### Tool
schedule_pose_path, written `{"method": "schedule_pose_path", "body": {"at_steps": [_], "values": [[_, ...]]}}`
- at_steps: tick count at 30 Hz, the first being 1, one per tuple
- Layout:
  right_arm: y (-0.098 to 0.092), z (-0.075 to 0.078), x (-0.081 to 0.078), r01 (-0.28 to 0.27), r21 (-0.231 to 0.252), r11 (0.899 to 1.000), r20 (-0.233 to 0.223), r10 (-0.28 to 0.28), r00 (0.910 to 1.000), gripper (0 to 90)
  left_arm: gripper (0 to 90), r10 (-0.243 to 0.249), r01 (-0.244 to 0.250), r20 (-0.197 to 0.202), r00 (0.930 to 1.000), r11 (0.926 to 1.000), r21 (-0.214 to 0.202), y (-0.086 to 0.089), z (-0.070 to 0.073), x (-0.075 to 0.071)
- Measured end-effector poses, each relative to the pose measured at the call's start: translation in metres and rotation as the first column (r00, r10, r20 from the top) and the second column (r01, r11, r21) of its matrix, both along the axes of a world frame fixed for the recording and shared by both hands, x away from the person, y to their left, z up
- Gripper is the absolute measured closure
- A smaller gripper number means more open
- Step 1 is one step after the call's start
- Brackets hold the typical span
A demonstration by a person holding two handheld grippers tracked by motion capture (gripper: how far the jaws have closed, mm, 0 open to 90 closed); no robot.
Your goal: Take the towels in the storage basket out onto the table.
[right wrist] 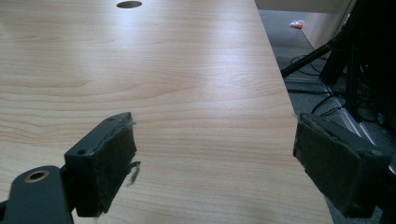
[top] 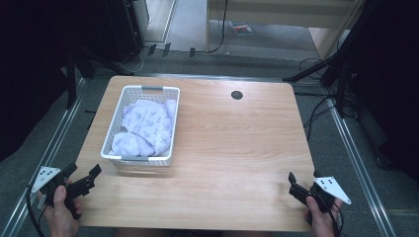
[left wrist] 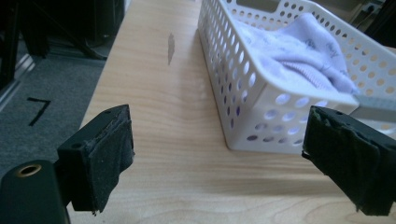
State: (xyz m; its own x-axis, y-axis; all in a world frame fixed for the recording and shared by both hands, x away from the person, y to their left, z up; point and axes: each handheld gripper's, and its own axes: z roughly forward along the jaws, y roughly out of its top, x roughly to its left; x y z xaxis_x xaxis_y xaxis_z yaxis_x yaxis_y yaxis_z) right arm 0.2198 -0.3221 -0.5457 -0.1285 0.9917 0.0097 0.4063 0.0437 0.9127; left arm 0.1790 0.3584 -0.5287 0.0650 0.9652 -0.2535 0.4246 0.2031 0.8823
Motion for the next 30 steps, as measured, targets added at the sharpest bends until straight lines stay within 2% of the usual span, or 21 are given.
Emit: {"method": "schedule_pose_path", "body": {"at_steps": [7,10,11,16,24,26,27,28,30], "values": [[-0.001,0.0,0.0,0.002,0.003,1.0,0.003,-0.002,1.0,13.4,9.5,-0.006,0.006,-0.002,1.0,0.9996,0.029,-0.012,0.034,0.005],[-0.001,0.0,0.0,0.001,0.004,1.0,0.004,-0.001,1.0,13.4,9.5,-0.022,0.023,-0.021,0.9995,0.9985,0.051,-0.019,0.049,0.012],[-0.001,0.0,0.0,0.001,0.003,1.0,0.004,-0.001,1.0,13.4,9.5,-0.022,0.023,-0.021,0.9995,0.9985,0.051,-0.019,0.049,0.012],[-0.001,0.0,0.0,0.0,0.004,1.0,0.004,0.0,1.0,13.4,9.5,-0.053,0.055,-0.028,0.9982,0.9955,0.077,-0.032,0.068,0.027],[-0.001,0.0,0.0,-0.001,0.008,1.0,0.006,0.001,1.0,13.4,9.5,-0.084,0.088,-0.047,0.9953,0.9922,0.088,-0.047,0.083,0.046],[-0.001,0.0,0.0,-0.001,0.009,1.0,0.007,0.001,1.0,13.4,9.5,-0.095,0.101,-0.07,0.993,0.9905,0.094,-0.054,0.088,0.056],[-0.001,0.0,0.0,-0.001,0.009,1.0,0.007,0.001,1.0,13.4,9.5,-0.095,0.101,-0.07,0.993,0.9905,0.094,-0.054,0.088,0.056],[-0.001,0.0,-0.001,-0.002,0.009,1.0,0.007,0.002,1.0,13.4,9.5,-0.107,0.116,-0.092,0.99,0.9878,0.104,-0.06,0.09,0.063],[-0.001,0.0,0.0,-0.002,0.008,1.0,0.007,0.002,1.0,13.4,9.4,-0.104,0.119,-0.114,0.988,0.984,0.132,-0.066,0.092,0.07]]}}
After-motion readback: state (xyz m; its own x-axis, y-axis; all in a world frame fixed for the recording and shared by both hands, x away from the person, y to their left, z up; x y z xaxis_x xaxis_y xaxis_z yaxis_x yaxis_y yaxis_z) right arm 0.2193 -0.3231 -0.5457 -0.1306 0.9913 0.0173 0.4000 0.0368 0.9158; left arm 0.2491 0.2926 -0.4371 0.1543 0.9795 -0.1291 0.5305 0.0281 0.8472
